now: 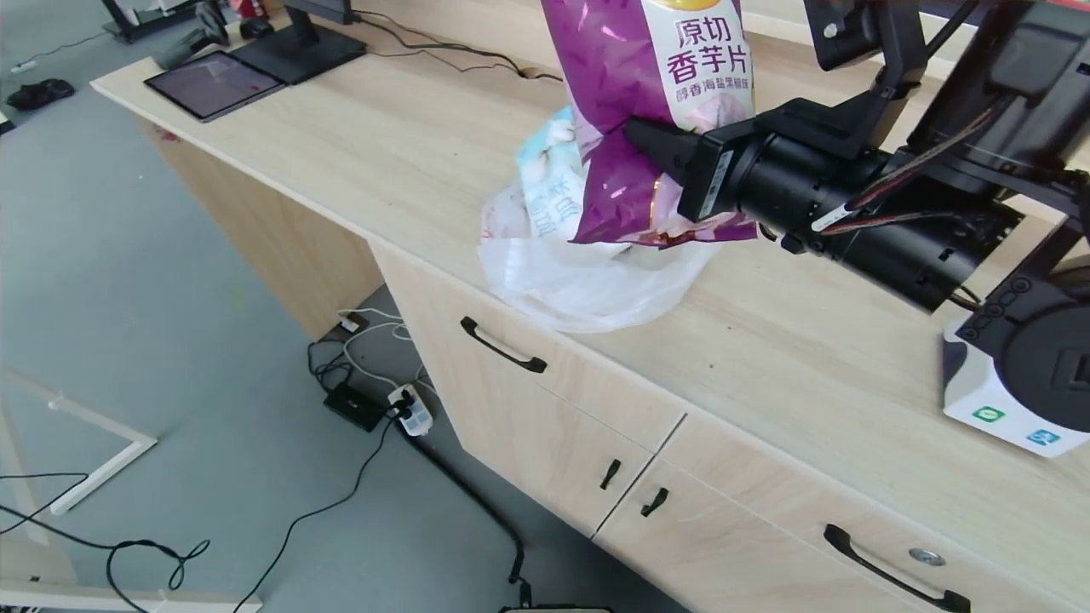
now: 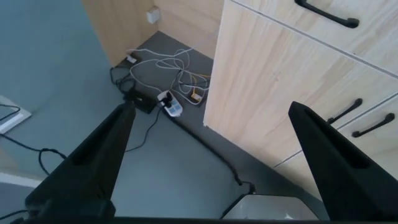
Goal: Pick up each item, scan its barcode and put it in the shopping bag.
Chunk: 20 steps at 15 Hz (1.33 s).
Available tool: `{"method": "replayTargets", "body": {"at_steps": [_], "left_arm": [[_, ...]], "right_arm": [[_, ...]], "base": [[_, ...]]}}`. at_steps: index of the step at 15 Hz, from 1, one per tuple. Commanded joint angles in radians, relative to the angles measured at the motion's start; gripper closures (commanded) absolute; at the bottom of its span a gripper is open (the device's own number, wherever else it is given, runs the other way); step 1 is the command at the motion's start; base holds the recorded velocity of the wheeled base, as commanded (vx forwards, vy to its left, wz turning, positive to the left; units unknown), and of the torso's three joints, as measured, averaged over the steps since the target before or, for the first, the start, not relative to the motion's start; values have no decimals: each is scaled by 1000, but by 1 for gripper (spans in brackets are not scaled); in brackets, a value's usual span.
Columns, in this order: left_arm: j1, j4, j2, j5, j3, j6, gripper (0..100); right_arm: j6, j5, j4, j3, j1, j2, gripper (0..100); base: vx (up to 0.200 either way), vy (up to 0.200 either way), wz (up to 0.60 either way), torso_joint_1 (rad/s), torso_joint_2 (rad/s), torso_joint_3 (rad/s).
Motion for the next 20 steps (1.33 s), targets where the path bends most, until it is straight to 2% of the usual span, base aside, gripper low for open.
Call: {"method": "replayTargets", "body": {"at_steps": [1,5,8,13,17,20], "left_arm": [[0,-1,0,0,0,0,0],[0,-1,0,0,0,0,0],[0,-1,0,0,0,0,0],[0,-1,0,0,0,0,0],[0,-1,0,0,0,0,0],[0,-1,0,0,0,0,0]], "right_arm": [[36,5,0,-50,-1,60,100],[211,75,0,-219,-31,209,100],[216,125,7,-329,-142,293,100],[226,148,171,-504,-222,298,100],[203,180,172,-498,-281,283,100],[156,233,168,-374,-298,217,100]], "base": [[0,0,0,0,0,0],[0,0,0,0,0,0],[0,0,0,0,0,0],[0,0,0,0,0,0],[0,0,0,0,0,0],[0,0,0,0,0,0]]}}
